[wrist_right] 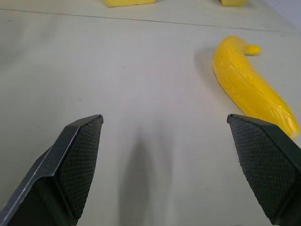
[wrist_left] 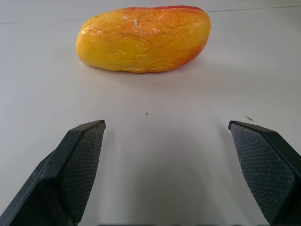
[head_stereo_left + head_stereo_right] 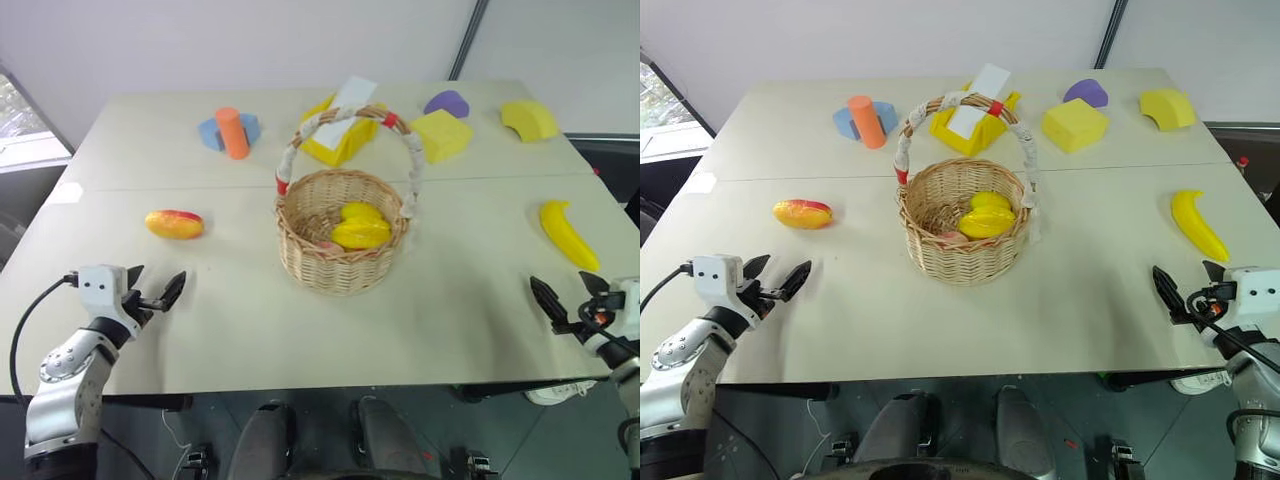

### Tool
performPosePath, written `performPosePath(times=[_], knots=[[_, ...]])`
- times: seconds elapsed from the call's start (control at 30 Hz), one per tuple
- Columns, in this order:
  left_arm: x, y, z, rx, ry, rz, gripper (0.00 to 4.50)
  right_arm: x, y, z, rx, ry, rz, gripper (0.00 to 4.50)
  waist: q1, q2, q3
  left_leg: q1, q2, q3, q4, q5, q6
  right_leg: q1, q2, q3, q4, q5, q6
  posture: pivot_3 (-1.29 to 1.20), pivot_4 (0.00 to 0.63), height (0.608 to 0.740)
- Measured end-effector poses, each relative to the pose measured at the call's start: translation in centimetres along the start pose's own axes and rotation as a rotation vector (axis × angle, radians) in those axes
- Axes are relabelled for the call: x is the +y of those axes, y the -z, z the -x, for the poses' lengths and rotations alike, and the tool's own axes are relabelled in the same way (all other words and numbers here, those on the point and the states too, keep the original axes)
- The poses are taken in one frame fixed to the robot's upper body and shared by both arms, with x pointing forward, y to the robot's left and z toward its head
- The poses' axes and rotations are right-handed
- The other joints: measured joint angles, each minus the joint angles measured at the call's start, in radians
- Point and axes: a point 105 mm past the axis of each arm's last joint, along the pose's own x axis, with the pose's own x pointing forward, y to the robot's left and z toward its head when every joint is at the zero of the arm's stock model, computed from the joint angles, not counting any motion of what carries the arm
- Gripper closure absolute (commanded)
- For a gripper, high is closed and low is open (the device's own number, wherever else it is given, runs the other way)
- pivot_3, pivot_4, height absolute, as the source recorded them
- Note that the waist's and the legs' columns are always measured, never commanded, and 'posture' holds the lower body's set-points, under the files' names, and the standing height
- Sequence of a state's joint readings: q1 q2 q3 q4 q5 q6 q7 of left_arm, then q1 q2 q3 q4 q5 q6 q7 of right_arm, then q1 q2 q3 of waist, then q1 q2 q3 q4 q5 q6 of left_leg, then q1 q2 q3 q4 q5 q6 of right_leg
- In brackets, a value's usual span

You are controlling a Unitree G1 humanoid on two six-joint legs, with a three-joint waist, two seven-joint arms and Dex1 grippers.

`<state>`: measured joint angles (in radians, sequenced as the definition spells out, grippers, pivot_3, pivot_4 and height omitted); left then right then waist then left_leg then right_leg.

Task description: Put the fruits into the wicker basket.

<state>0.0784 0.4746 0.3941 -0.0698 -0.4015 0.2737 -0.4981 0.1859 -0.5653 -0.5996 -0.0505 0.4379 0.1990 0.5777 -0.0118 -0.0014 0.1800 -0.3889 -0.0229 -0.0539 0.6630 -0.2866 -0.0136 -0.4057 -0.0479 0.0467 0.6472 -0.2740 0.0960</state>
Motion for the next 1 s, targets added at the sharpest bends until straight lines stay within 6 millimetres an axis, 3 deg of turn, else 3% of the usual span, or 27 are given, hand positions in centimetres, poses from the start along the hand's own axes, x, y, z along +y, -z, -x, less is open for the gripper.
performPosePath(times=[0.23,0.43,0.67,1.0], knots=[[0.0,0.0,0.0,-0.003,-0.003,-0.002,0.0,0.2,-0.4,-0.2,-0.007,-0.013,0.007,0.09,-0.001,0.0,0.0,0.0,0.0,0.0,0.0,0.0,0.0,0.0,0.0,0.0,0.0,0.0,0.0,0.0,0.15,0.74],[0.4,-1.0,-0.6,-0.016,-0.003,-0.039,0.0,2.5,-3.9,-1.2,-0.084,-0.139,0.044,0.09,-0.001,0.0,0.0,0.0,0.0,0.0,0.0,0.0,0.0,0.0,0.001,0.0,0.001,0.0,0.0,0.0,0.15,0.74],[1.0,-3.9,-1.1,-0.042,0.044,-0.19,0.0,8.8,-9.6,-0.8,-0.143,-0.485,0.094,0.09,0.001,0.0,0.0,0.0,0.0,-0.001,0.0,0.0,0.0,0.0,0.0,-0.001,0.0,0.0,0.0,0.0,0.15,0.74],[2.0,-7.5,-3.4,0.033,0.137,-0.73,0.0,18.4,-12.5,2.3,-0.143,-0.964,0.121,0.09,-0.001,-0.001,0.0,-0.001,0.0,-0.001,0.0,0.0,0.0,-0.001,0.0,-0.001,0.0,0.0,0.0,0.0,0.15,0.74]])
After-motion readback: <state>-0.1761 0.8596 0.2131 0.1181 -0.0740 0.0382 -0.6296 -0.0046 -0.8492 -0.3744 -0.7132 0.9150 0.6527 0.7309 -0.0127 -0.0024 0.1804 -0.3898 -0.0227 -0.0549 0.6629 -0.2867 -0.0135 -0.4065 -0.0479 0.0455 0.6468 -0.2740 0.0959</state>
